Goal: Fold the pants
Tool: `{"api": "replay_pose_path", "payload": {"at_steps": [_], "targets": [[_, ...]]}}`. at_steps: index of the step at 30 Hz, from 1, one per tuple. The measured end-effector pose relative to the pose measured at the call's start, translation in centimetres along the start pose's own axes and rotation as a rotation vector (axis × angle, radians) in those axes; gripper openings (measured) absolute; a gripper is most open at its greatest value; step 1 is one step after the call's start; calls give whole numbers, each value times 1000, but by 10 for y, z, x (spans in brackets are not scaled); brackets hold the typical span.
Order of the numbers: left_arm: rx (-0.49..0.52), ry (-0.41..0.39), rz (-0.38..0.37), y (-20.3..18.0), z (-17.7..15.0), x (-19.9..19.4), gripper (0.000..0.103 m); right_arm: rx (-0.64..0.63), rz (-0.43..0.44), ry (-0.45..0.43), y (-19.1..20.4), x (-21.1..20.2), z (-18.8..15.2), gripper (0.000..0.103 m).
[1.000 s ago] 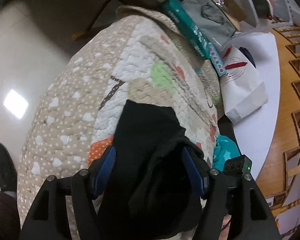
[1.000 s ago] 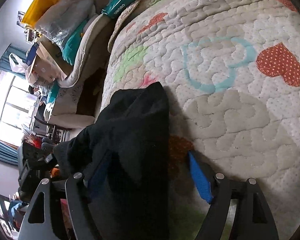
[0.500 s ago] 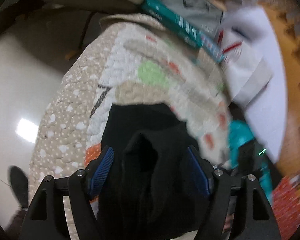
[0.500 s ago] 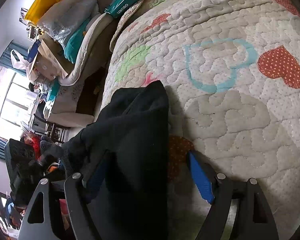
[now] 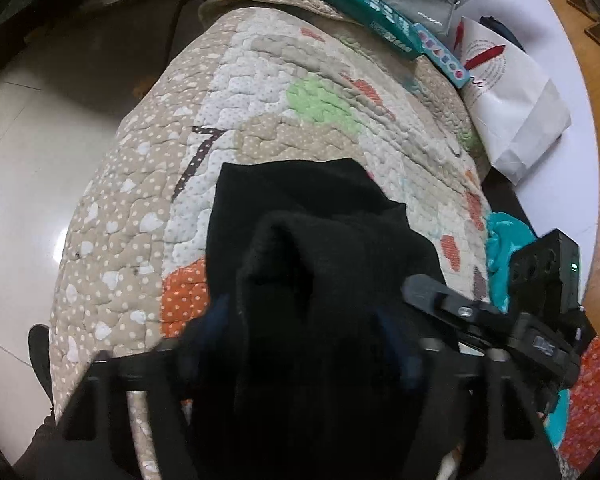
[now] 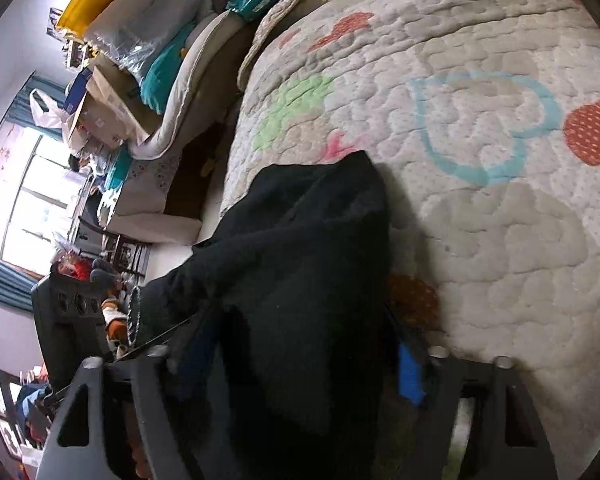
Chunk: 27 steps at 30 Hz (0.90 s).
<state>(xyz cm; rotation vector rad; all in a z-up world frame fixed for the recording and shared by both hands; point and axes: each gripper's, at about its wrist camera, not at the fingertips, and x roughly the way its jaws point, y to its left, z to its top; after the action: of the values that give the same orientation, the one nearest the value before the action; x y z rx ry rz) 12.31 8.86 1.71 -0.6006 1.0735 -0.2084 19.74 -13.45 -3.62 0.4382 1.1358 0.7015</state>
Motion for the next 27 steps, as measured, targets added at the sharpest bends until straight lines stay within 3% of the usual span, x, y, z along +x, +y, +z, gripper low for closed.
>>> {"api": "replay_pose_path", "payload": {"at_steps": [3, 6, 11, 21, 27], "targets": [[29, -6, 7, -8, 0, 0, 45, -38, -6, 8, 5, -5, 1, 53], [60, -22, 20, -20, 2, 0, 42, -50, -19, 2, 8, -10, 5, 50], [35, -43, -9, -33, 22, 4, 41, -98, -54, -43, 18, -24, 24, 47], [52, -111, -39, -66, 85, 21, 41, -148, -111, -120, 28, -44, 100, 46], [52, -108, 6, -66, 110, 47, 41, -162, -149, -123, 22, -31, 117, 45]]}}
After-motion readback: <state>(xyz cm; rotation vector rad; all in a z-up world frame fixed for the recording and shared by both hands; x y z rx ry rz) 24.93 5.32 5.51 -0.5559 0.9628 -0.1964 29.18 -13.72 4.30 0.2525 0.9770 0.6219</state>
